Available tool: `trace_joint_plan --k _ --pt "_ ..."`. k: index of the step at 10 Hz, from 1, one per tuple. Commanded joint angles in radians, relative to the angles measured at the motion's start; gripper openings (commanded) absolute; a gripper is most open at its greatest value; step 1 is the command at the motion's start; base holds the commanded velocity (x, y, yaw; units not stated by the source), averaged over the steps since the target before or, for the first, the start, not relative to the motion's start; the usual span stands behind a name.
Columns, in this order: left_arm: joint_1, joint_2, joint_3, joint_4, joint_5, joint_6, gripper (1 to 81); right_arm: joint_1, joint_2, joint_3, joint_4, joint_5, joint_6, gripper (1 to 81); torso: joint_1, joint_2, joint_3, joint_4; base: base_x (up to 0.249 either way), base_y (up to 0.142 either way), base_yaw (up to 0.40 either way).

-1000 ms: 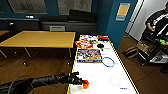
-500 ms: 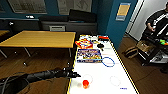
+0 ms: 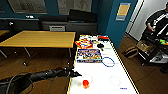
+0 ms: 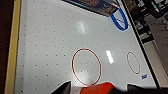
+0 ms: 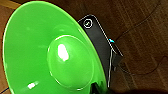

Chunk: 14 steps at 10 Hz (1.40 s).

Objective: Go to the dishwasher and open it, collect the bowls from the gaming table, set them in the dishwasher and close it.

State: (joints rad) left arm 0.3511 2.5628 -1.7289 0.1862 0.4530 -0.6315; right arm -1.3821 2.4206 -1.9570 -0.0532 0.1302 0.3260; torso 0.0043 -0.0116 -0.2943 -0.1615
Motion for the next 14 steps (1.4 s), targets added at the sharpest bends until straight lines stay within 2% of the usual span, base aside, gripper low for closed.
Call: trace_joint_plan --k 1,7,12,14 --pt "-0.137 0.025 -0.012 -0.002 0.021 0.001 81.1 0.033 -0.049 0.008 -0.014 -0.054 -0.001 1.0 0.000 0.000 0.000 0.000 0.000 0.000 0.000" --pt "-0.094 0.079 -0.047 -0.002 0.019 0.010 81.1 0.034 -0.045 0.006 -0.014 -0.055 -0.001 1.0 0.000 0.000 0.000 0.000 0.000 0.000 0.000" --pt "-0.068 0.096 -0.054 0.012 0.016 0.012 81.1 0.037 -0.044 0.008 -0.014 -0.054 -0.001 1.0 0.000 0.000 0.000 0.000 0.000 0.000 0.000" --pt "-0.054 0.097 -0.057 0.030 0.012 0.009 81.1 0.040 -0.039 0.007 -0.014 -0.055 -0.001 1.0 0.000 0.000 0.000 0.000 0.000 0.000 0.000"
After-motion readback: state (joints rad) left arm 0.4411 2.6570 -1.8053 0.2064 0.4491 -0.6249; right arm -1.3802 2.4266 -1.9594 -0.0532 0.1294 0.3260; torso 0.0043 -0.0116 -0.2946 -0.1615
